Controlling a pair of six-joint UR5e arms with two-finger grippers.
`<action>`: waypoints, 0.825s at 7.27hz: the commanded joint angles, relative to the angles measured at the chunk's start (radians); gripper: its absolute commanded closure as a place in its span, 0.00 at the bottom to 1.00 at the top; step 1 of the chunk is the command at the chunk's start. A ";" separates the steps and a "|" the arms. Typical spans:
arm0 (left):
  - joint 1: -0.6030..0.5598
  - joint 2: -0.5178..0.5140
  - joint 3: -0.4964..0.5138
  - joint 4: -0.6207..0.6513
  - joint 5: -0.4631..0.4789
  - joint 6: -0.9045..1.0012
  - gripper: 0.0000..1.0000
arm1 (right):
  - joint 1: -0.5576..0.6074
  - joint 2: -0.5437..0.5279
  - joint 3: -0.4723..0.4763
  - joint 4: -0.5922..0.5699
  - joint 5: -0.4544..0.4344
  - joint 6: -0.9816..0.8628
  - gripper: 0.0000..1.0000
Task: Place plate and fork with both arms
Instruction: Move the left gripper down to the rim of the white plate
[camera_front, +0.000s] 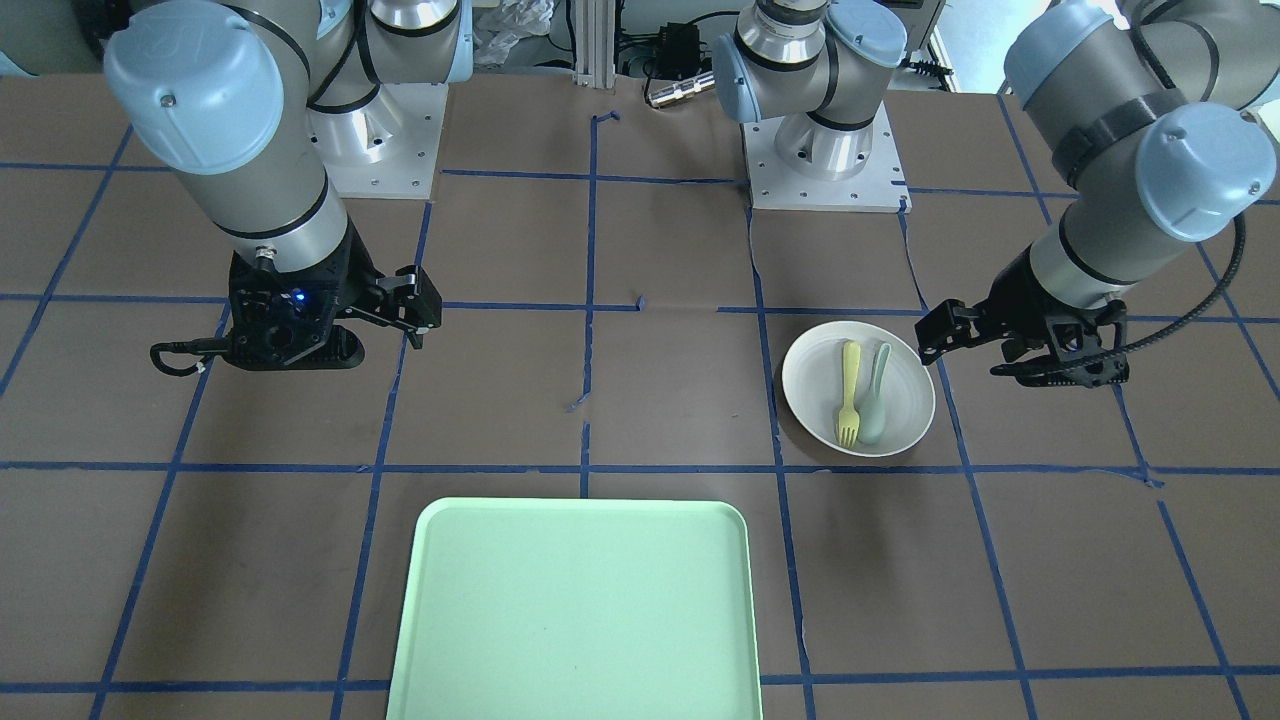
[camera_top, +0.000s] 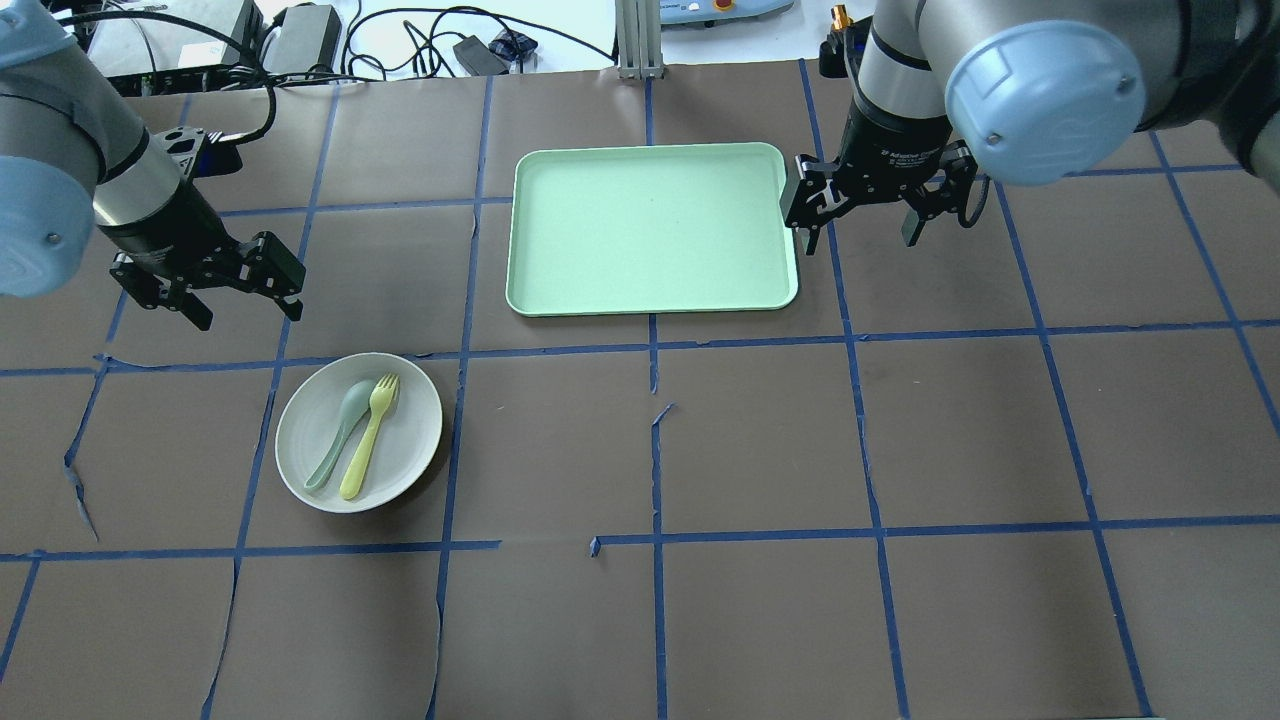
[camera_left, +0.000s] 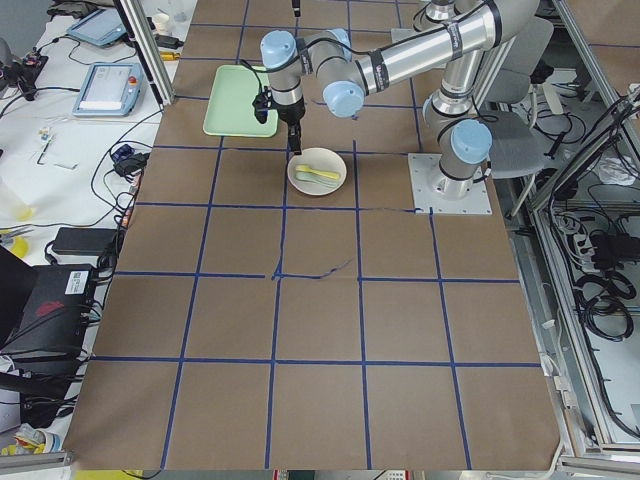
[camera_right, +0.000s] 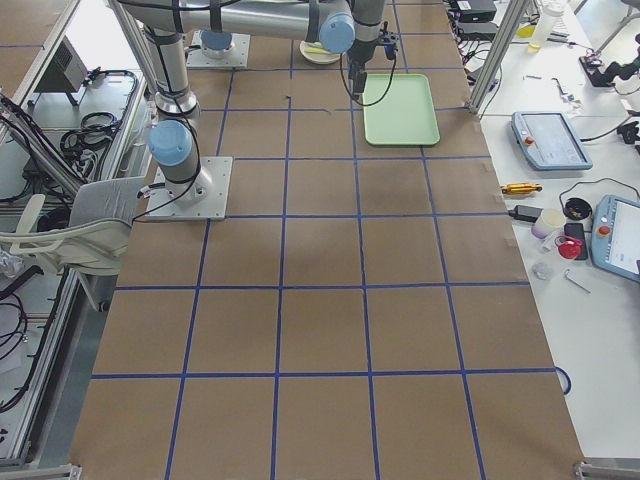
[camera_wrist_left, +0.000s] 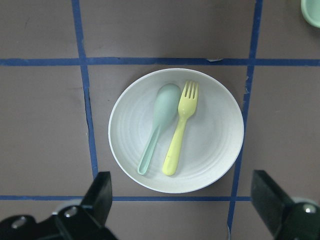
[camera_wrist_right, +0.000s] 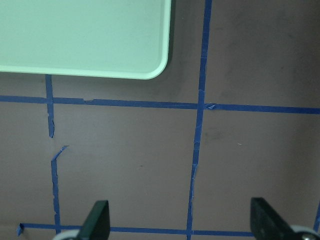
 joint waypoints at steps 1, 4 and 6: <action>0.077 -0.054 -0.029 0.006 0.002 0.053 0.00 | 0.001 0.004 0.001 -0.001 0.003 0.001 0.00; 0.079 -0.096 -0.064 -0.004 -0.003 0.054 0.00 | 0.001 0.011 0.001 -0.007 0.000 -0.003 0.00; 0.082 -0.129 -0.081 0.006 0.006 0.082 0.00 | 0.001 0.011 0.001 -0.010 0.000 -0.003 0.00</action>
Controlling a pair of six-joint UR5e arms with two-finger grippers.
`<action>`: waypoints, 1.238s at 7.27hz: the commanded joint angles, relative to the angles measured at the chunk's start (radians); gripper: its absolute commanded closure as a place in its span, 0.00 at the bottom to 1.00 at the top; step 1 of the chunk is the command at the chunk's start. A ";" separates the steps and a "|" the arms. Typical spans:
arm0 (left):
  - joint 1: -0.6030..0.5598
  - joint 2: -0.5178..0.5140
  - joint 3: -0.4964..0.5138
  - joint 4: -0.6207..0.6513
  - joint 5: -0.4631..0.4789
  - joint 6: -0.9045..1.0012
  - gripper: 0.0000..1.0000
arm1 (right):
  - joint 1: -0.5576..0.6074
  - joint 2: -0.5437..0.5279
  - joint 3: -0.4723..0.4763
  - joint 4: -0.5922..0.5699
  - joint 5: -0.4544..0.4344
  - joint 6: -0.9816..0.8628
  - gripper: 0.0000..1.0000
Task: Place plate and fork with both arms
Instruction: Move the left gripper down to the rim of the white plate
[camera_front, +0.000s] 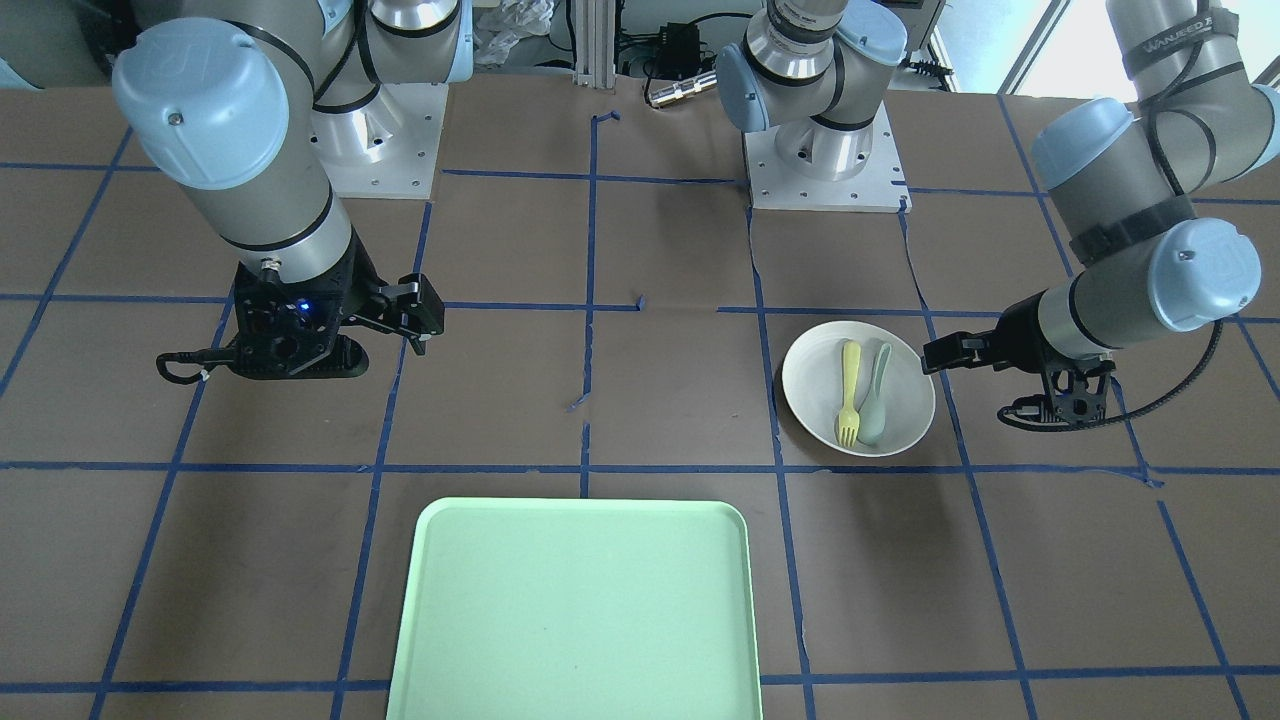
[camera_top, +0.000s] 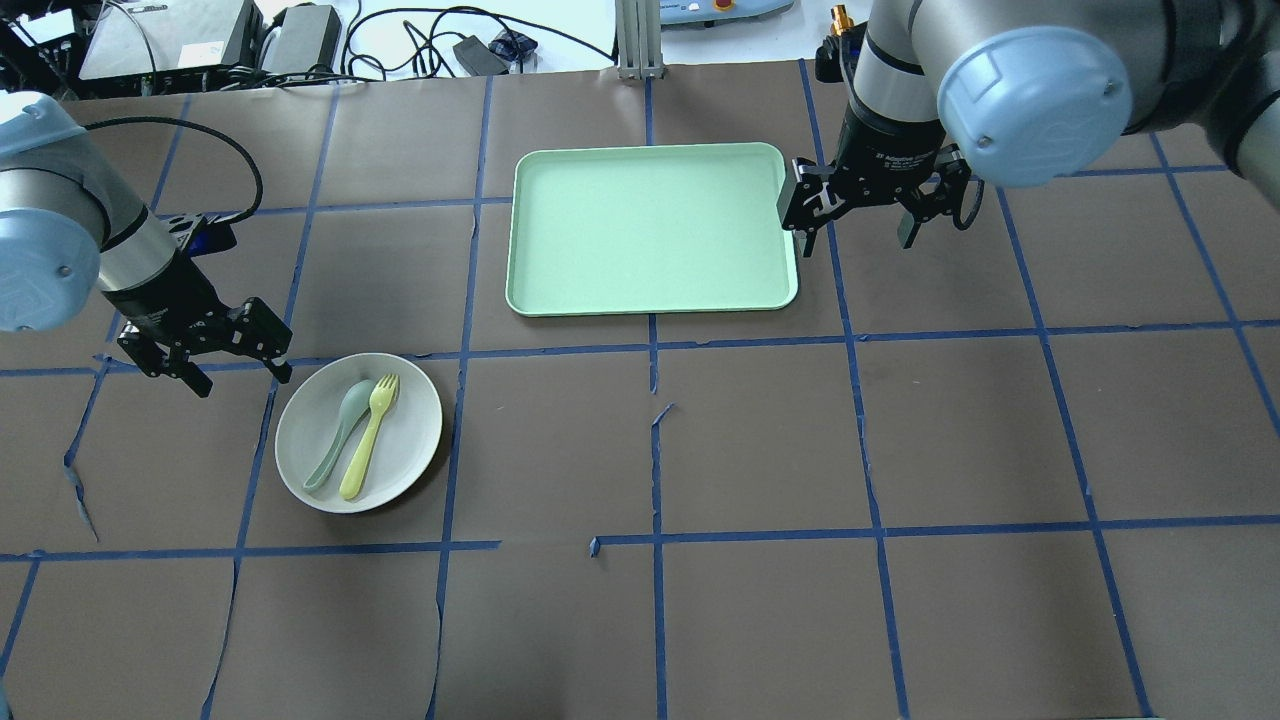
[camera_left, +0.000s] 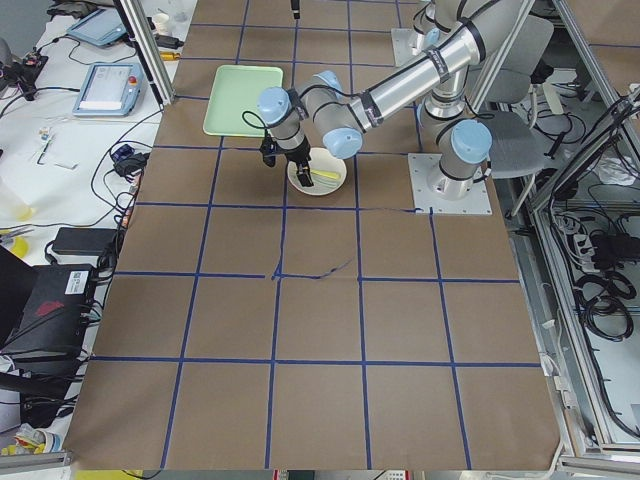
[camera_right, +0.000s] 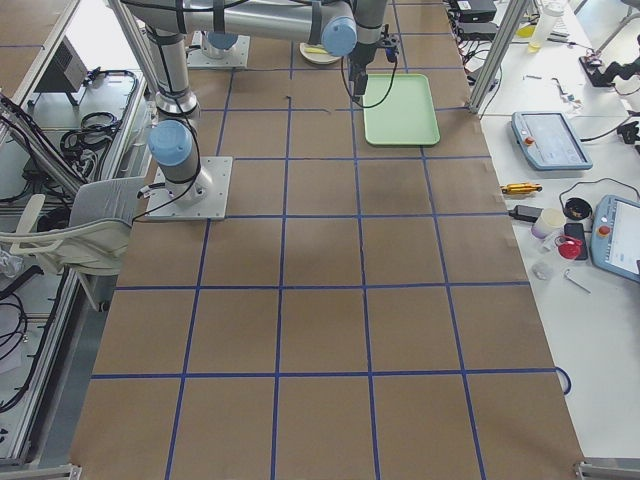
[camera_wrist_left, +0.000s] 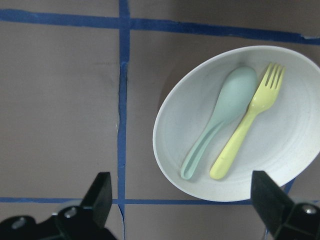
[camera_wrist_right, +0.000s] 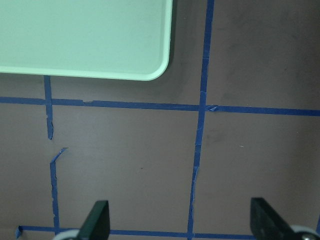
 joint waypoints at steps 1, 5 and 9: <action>0.002 -0.040 -0.010 0.043 0.007 0.064 0.01 | 0.000 0.001 0.000 -0.002 -0.001 0.001 0.00; 0.007 -0.123 -0.029 0.057 0.050 0.270 0.24 | 0.000 0.001 0.000 -0.002 0.001 0.007 0.00; 0.007 -0.166 -0.029 0.063 0.044 0.272 0.37 | 0.000 0.001 0.009 -0.005 0.005 0.010 0.00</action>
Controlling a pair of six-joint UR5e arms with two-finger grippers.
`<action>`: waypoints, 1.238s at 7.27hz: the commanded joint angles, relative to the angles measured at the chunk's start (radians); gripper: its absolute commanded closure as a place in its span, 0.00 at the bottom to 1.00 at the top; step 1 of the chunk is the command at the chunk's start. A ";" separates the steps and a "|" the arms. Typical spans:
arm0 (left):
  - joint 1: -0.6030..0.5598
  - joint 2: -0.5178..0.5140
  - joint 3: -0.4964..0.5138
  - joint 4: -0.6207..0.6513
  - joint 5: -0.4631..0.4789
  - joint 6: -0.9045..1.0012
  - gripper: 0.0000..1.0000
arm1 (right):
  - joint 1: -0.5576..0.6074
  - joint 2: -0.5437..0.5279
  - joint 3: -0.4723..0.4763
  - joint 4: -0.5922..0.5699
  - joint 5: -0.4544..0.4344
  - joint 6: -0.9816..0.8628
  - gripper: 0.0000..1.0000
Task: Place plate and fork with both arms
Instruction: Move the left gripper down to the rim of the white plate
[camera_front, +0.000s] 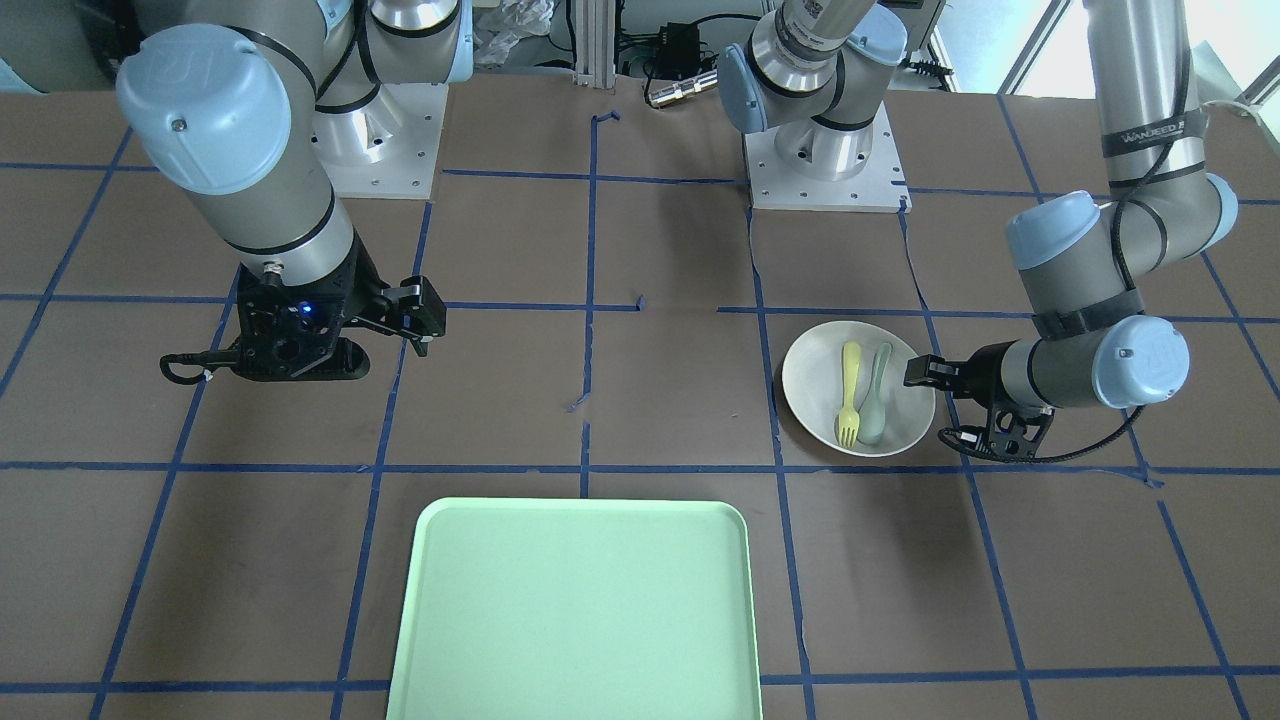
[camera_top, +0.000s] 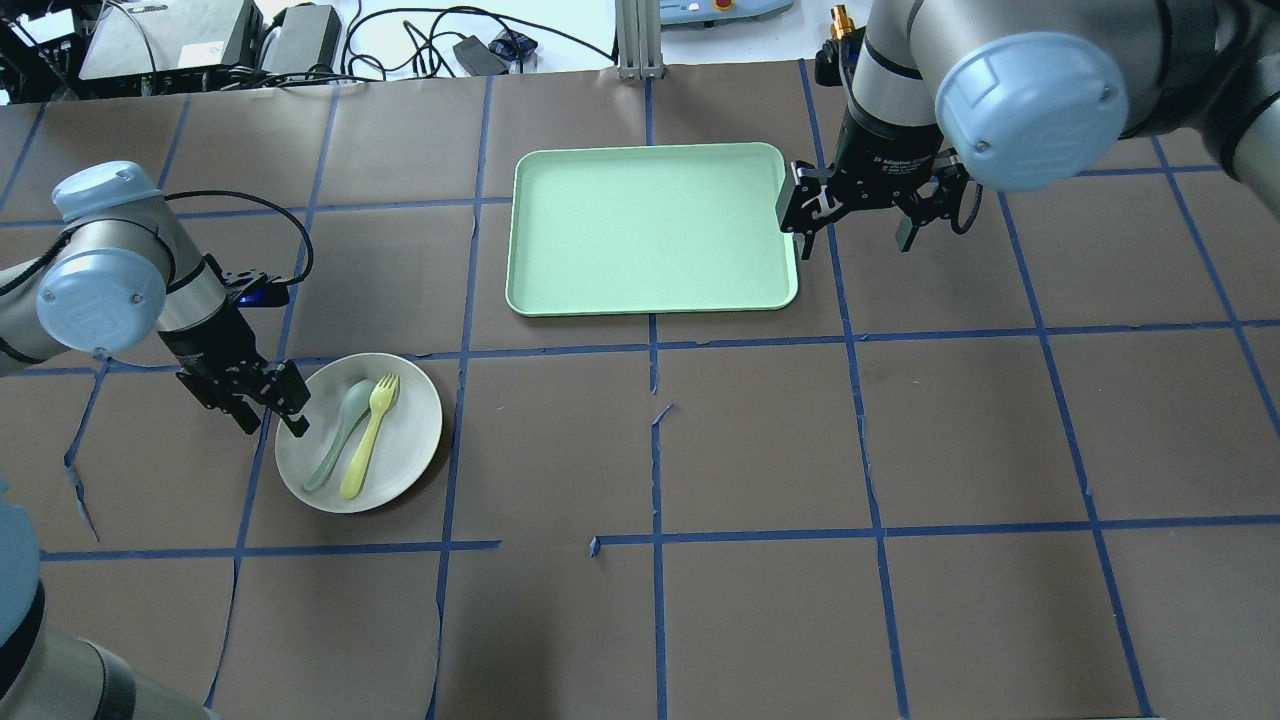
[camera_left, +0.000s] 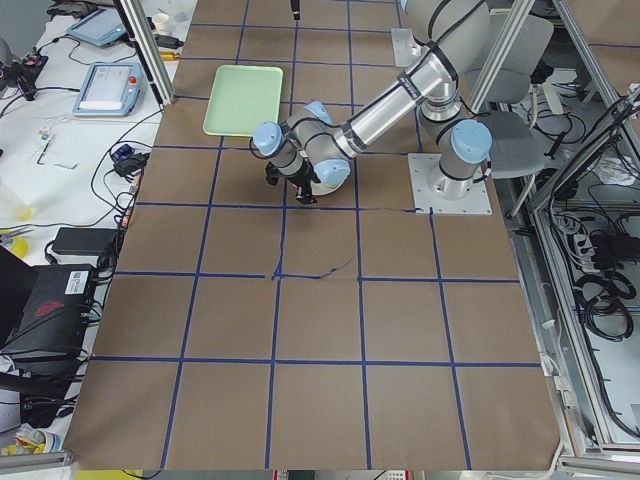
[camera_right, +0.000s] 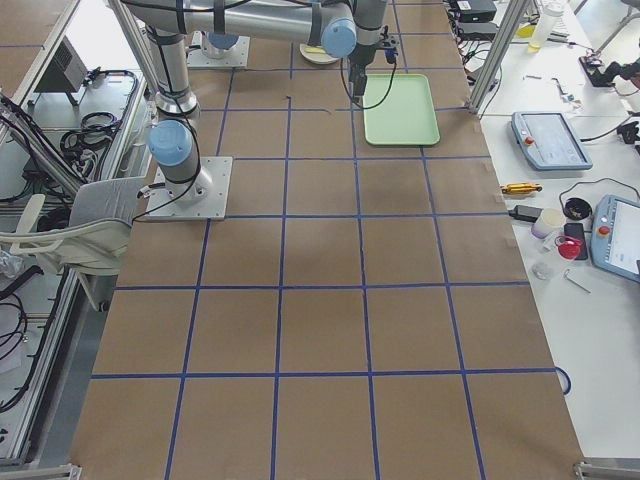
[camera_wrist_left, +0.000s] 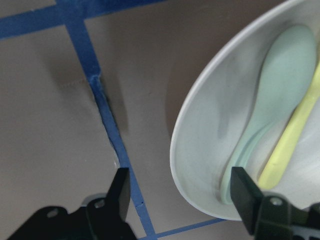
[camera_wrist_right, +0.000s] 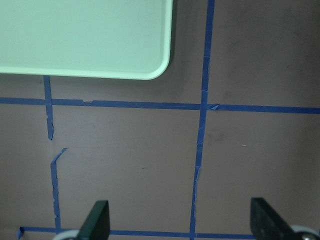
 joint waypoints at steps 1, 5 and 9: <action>0.000 -0.015 0.001 0.005 -0.003 0.000 0.45 | 0.000 0.000 0.001 -0.002 -0.001 0.000 0.00; -0.001 -0.019 0.008 0.017 -0.005 -0.005 1.00 | 0.000 0.000 0.001 -0.030 0.001 0.000 0.00; -0.005 -0.004 0.064 0.039 -0.048 0.005 1.00 | 0.000 0.000 -0.001 -0.033 -0.007 -0.001 0.00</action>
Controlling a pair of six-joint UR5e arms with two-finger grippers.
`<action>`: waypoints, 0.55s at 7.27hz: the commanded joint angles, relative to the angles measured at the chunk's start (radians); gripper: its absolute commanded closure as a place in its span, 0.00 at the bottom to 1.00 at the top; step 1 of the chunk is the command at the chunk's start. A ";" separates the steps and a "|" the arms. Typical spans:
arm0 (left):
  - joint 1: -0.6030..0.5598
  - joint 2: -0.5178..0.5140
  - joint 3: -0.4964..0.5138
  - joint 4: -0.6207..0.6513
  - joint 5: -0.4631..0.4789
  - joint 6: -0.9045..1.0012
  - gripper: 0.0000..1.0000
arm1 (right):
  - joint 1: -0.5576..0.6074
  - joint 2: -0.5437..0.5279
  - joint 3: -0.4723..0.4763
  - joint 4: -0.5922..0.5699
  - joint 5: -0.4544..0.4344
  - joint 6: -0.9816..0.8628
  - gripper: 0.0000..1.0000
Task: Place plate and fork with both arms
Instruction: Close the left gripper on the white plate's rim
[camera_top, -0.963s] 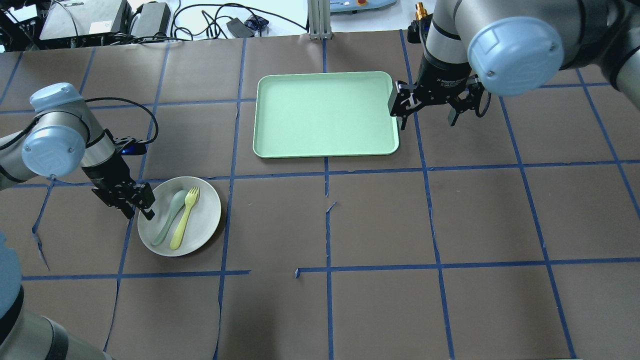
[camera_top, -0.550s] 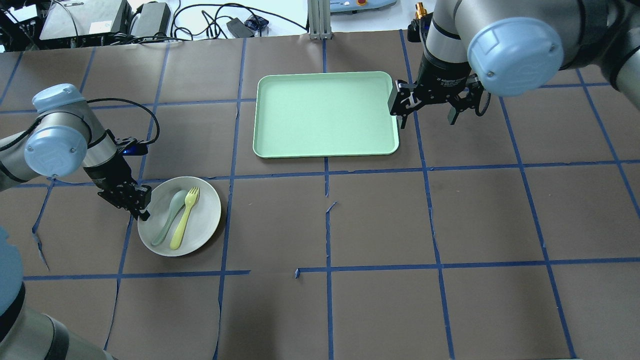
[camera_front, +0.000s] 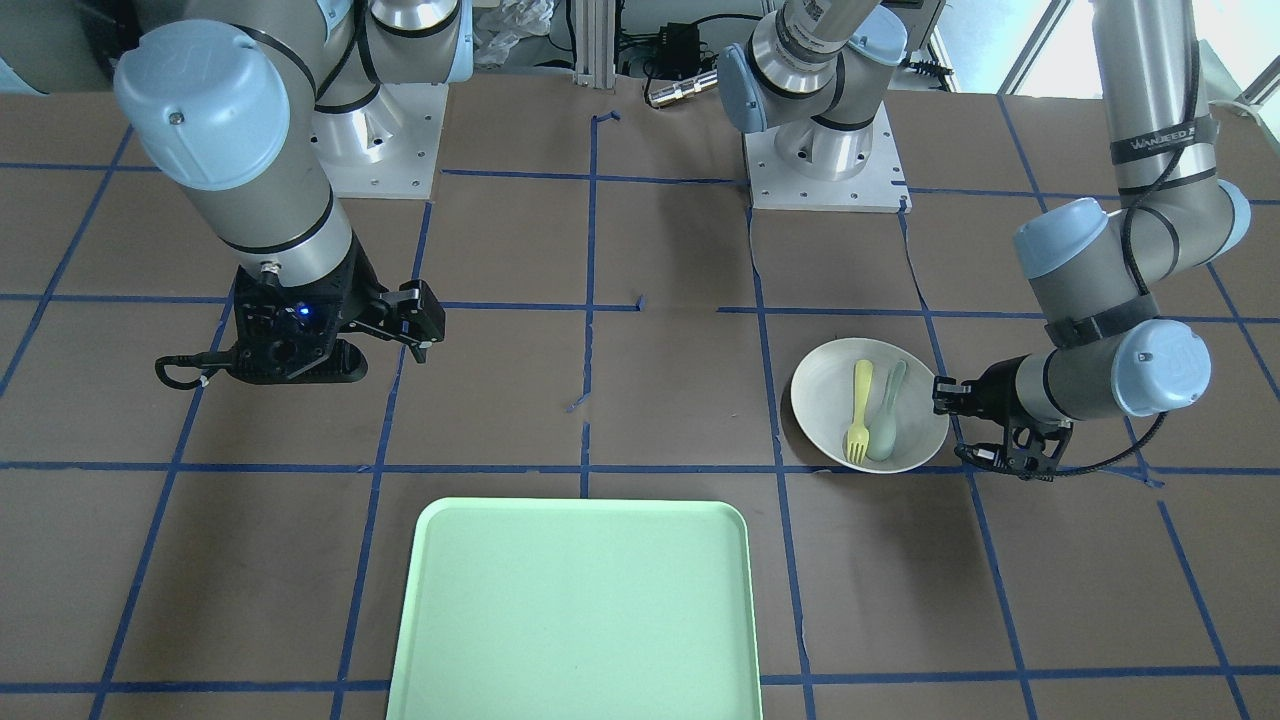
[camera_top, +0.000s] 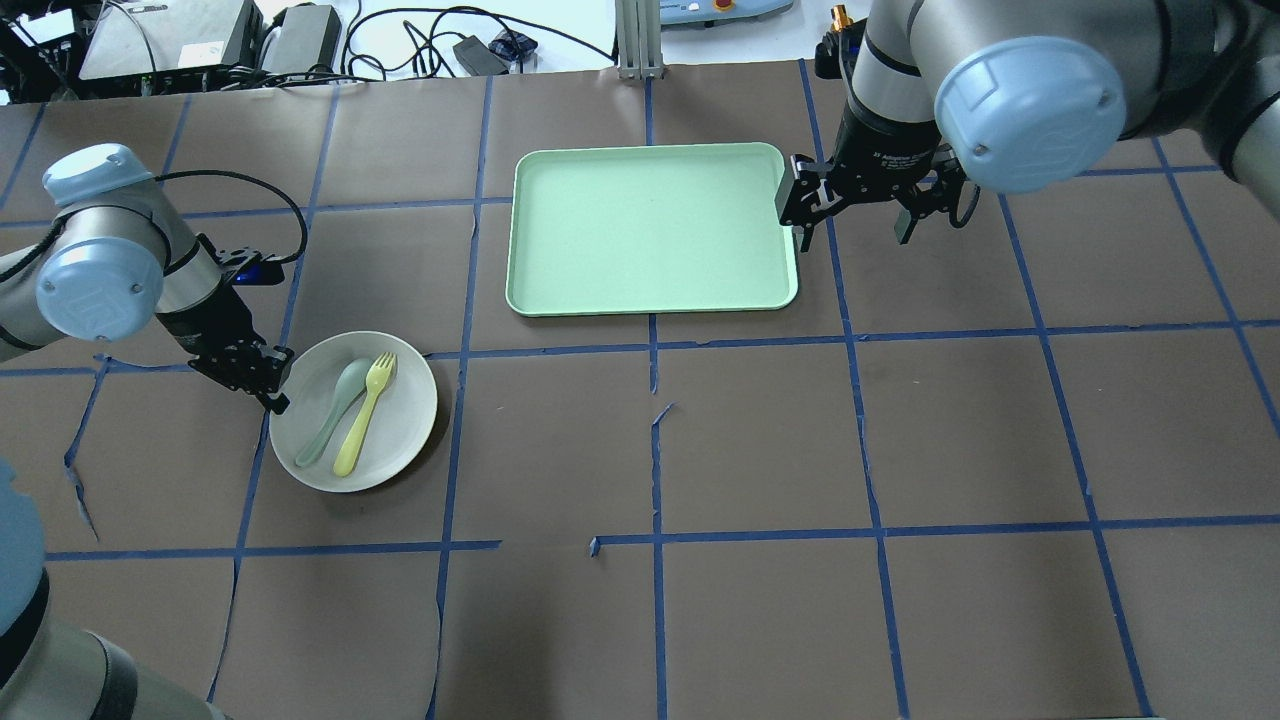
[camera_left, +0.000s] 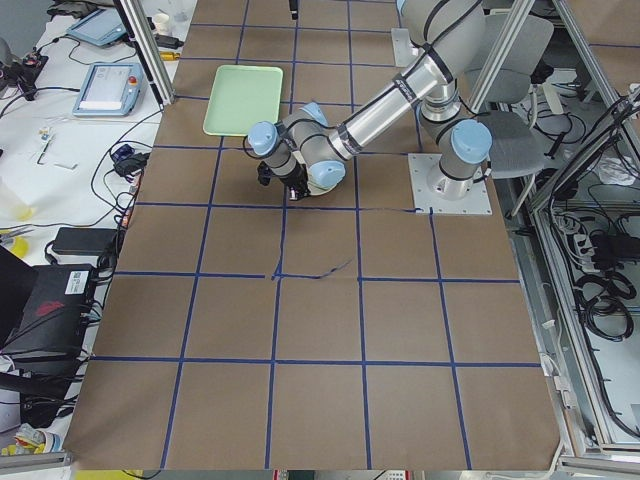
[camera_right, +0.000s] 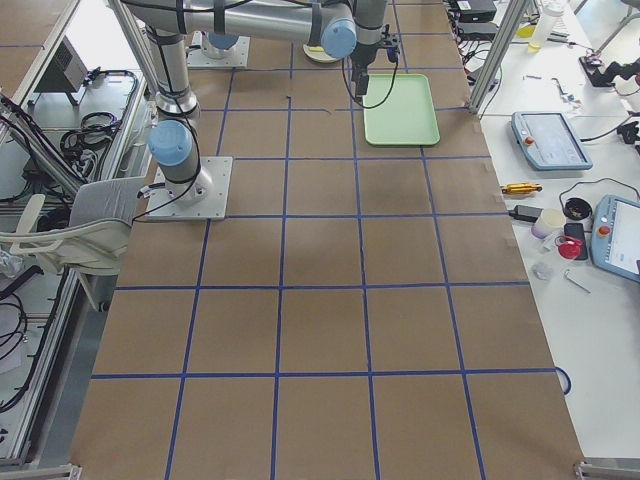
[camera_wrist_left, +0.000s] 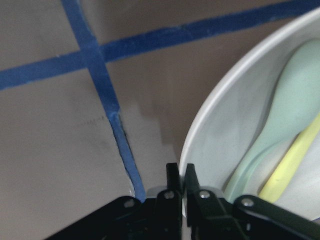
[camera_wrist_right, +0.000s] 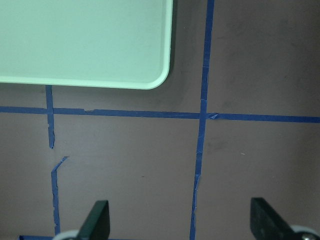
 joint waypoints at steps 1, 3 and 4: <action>-0.007 0.014 0.011 -0.010 -0.015 0.003 1.00 | -0.002 0.000 -0.007 -0.027 -0.005 -0.004 0.00; -0.028 0.042 0.046 -0.040 -0.032 -0.006 1.00 | -0.002 0.000 -0.006 -0.035 -0.003 0.001 0.00; -0.042 0.059 0.057 -0.050 -0.041 -0.008 1.00 | -0.002 0.000 -0.004 -0.035 -0.003 0.004 0.00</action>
